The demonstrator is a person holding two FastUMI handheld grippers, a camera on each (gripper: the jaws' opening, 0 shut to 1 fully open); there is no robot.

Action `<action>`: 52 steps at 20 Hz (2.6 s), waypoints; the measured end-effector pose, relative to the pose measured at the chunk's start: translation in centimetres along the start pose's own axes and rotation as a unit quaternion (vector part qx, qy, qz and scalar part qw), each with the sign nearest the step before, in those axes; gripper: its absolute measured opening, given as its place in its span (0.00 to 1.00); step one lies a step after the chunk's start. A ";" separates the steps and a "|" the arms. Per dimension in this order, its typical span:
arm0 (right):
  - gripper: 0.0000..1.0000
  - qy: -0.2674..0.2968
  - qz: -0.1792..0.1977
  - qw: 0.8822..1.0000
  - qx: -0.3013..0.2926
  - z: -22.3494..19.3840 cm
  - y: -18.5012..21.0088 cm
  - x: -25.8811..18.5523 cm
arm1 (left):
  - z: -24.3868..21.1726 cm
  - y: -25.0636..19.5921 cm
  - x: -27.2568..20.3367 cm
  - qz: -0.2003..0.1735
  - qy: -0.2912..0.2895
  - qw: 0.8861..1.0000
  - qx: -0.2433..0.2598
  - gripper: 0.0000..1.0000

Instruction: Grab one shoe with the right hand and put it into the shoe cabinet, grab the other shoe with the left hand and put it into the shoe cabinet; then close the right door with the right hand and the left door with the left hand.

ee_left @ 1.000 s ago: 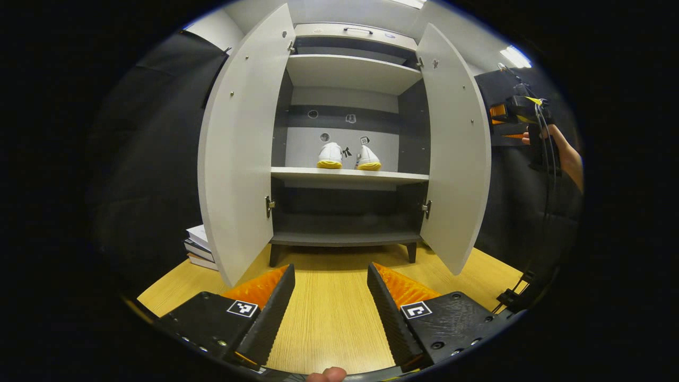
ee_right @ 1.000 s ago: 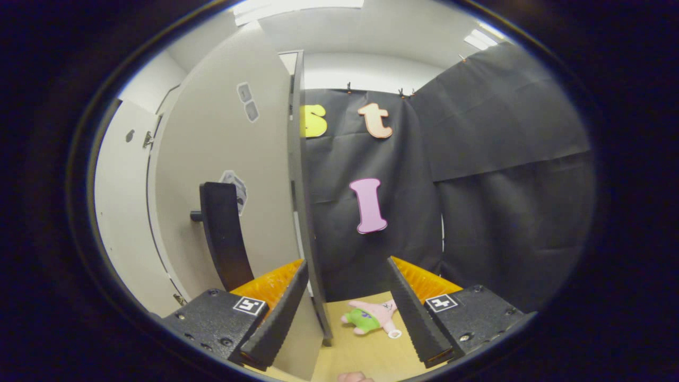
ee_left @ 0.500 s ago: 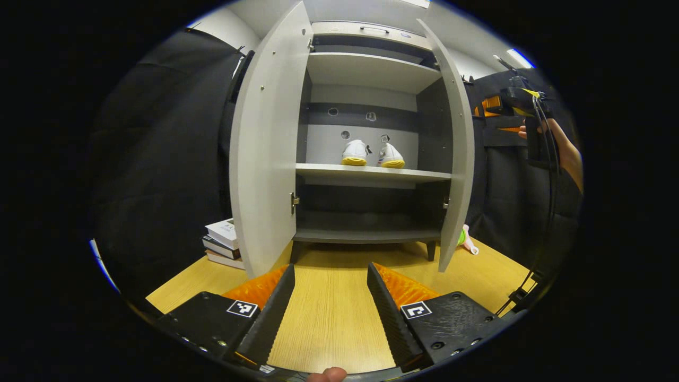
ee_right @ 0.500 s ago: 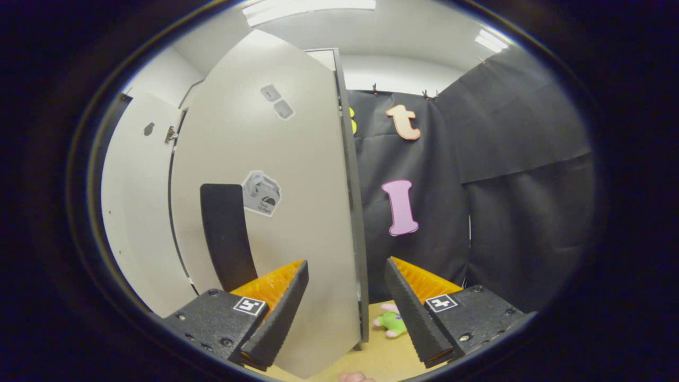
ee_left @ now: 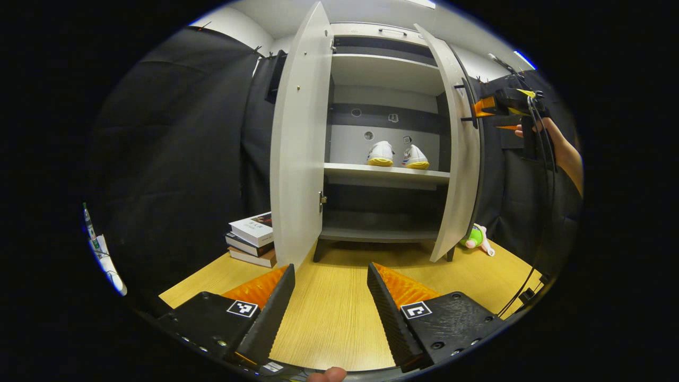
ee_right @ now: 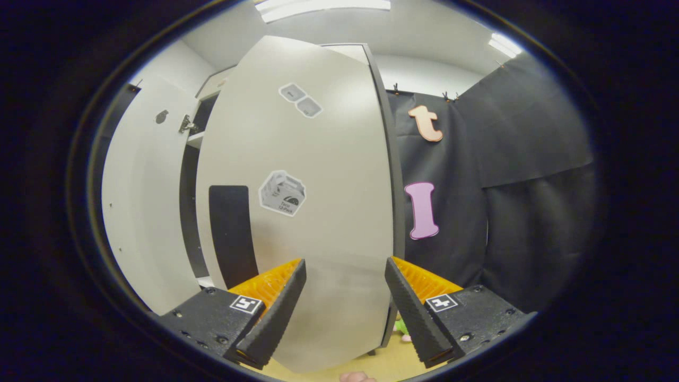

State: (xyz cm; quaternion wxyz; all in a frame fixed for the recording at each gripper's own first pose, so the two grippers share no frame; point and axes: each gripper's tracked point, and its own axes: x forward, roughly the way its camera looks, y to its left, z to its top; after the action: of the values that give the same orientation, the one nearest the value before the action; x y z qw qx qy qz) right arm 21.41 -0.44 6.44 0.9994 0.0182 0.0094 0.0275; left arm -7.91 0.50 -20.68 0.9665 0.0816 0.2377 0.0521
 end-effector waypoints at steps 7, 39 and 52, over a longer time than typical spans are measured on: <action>0.98 -0.014 -0.003 1.000 -0.002 -1.9 -1.3 -6.8 | 1.4 2.0 0.0 0.006 -0.003 1.000 0.000 0.82; 0.98 0.087 -0.040 0.995 0.008 -20.9 2.1 -21.1 | 28.7 19.8 9.2 0.092 -0.123 0.987 -0.056 0.84; 0.98 0.085 -0.066 0.994 0.035 -19.9 0.2 -19.8 | 29.7 18.1 11.9 0.063 -0.113 0.991 -0.045 0.84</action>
State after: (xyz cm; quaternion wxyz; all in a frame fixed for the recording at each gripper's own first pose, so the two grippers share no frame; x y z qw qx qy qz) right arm 1.22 -0.59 -13.12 0.9933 0.0505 0.0965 -0.0375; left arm 15.33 15.93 3.18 0.9847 0.0579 0.1186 0.1137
